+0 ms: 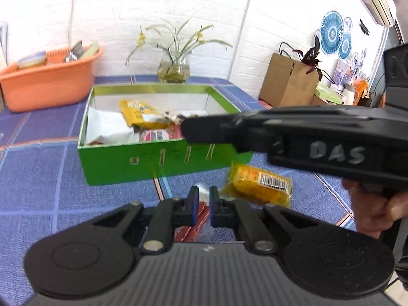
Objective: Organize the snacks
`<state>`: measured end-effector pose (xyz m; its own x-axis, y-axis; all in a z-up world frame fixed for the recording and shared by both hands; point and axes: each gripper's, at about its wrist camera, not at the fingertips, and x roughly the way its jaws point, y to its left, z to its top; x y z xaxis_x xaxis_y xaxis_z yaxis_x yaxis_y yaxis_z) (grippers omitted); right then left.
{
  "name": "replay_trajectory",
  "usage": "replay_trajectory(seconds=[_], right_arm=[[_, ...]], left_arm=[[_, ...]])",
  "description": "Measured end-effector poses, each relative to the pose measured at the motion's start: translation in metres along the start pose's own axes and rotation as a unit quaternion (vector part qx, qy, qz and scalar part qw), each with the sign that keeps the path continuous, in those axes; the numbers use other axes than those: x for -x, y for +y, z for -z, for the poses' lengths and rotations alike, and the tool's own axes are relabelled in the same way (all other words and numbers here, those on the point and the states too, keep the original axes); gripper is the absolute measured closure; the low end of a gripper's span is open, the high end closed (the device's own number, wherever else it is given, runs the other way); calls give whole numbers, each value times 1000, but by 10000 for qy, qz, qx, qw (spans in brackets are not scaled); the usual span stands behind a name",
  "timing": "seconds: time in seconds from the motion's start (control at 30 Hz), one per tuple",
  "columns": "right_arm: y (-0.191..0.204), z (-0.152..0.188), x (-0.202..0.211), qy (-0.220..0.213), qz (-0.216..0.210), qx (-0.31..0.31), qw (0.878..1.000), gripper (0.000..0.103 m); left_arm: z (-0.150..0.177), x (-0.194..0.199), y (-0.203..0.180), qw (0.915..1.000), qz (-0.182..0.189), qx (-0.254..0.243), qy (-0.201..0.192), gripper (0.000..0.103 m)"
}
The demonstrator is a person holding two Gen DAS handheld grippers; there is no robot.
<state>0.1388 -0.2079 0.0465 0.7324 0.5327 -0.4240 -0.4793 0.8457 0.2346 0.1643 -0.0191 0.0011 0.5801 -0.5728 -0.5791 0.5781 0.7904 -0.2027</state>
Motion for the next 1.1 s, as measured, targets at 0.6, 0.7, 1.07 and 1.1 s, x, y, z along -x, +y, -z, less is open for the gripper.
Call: replay_trajectory(seconds=[0.6,0.7,1.07,1.1], right_arm=[[-69,63,-26,1438,381,-1021,9836,19],[-71,65,-34,1522,390,-907,9834,16],[-61,64,-42,1409,454,-538,9875,63],[-62,63,-40,1390,490,-576,9874,84]], left_arm=[[41,-10,32,9948,-190,686,735,33],[43,-16,43,9913,-102,1174,585,33],[41,-23,39,9942,-305,942,428,68],[42,-22,41,9942,-338,932,417,74]])
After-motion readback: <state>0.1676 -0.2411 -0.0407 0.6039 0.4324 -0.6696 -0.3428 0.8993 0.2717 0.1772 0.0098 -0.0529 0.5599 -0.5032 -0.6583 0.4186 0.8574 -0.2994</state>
